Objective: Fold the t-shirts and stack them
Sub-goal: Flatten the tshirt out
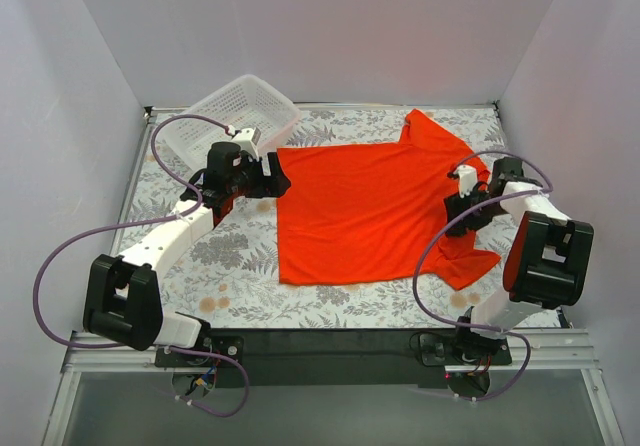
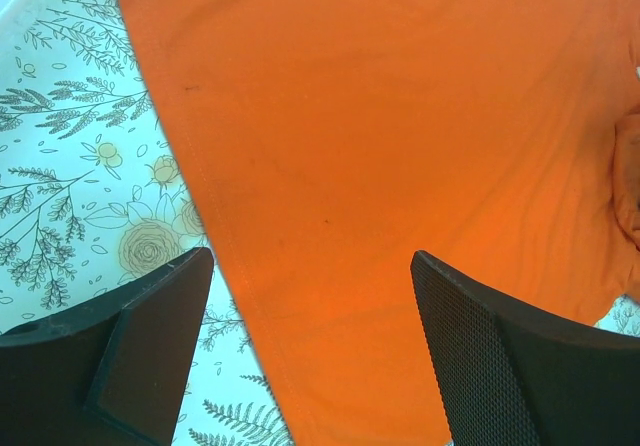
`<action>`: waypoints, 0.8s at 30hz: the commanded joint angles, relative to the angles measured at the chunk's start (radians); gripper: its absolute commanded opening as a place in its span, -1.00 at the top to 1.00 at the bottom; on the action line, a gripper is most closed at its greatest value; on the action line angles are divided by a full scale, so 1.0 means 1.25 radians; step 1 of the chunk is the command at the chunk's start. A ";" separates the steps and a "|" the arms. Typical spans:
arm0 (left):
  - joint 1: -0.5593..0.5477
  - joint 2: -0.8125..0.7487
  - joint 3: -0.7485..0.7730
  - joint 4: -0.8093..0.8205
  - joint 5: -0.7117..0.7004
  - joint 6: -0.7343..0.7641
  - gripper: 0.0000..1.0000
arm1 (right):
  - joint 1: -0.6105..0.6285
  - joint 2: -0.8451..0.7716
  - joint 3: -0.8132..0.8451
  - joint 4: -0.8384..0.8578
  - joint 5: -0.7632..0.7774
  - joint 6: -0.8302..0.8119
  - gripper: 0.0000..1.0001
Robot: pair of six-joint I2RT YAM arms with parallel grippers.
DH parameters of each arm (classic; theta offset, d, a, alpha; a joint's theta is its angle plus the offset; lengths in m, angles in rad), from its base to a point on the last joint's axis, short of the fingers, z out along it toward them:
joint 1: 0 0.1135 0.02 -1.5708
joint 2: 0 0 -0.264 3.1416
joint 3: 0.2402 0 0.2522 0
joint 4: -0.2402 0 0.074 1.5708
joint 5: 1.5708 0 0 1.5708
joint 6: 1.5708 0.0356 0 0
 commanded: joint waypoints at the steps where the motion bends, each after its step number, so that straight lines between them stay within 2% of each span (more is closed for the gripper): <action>1: 0.003 -0.026 0.004 0.004 0.019 0.008 -0.49 | 0.002 -0.031 -0.056 0.004 0.005 -0.016 -0.09; 5: 0.004 -0.037 0.004 0.004 0.026 0.007 -0.49 | 0.010 -0.045 -0.069 0.026 0.044 0.007 -0.07; 6: 0.004 -0.039 0.004 0.003 0.027 0.006 -0.48 | 0.010 -0.038 -0.067 0.025 0.052 0.015 0.03; 7: 0.003 -0.043 0.003 0.003 0.028 0.003 -0.48 | 0.011 -0.034 -0.067 0.022 0.054 0.017 0.33; 8: 0.004 -0.046 0.003 0.003 0.032 0.003 -0.49 | 0.010 -0.039 -0.070 0.024 0.065 0.022 0.54; 9: 0.003 -0.047 0.002 0.003 0.032 0.003 -0.49 | 0.010 -0.057 -0.074 0.024 0.072 0.026 0.92; 10: 0.003 -0.047 0.003 0.003 0.033 0.003 -0.49 | 0.007 -0.072 -0.078 0.024 0.085 0.028 0.97; 16: 0.003 -0.057 0.003 0.003 0.039 0.001 -0.49 | -0.022 -0.256 -0.116 0.020 0.155 0.031 0.97; 19: 0.003 -0.063 0.002 0.003 0.042 0.000 -0.49 | -0.081 -0.293 -0.153 0.028 0.201 0.017 0.97; 24: 0.003 -0.063 0.003 0.003 0.053 -0.003 -0.49 | -0.213 -0.276 -0.216 0.038 0.293 -0.066 0.97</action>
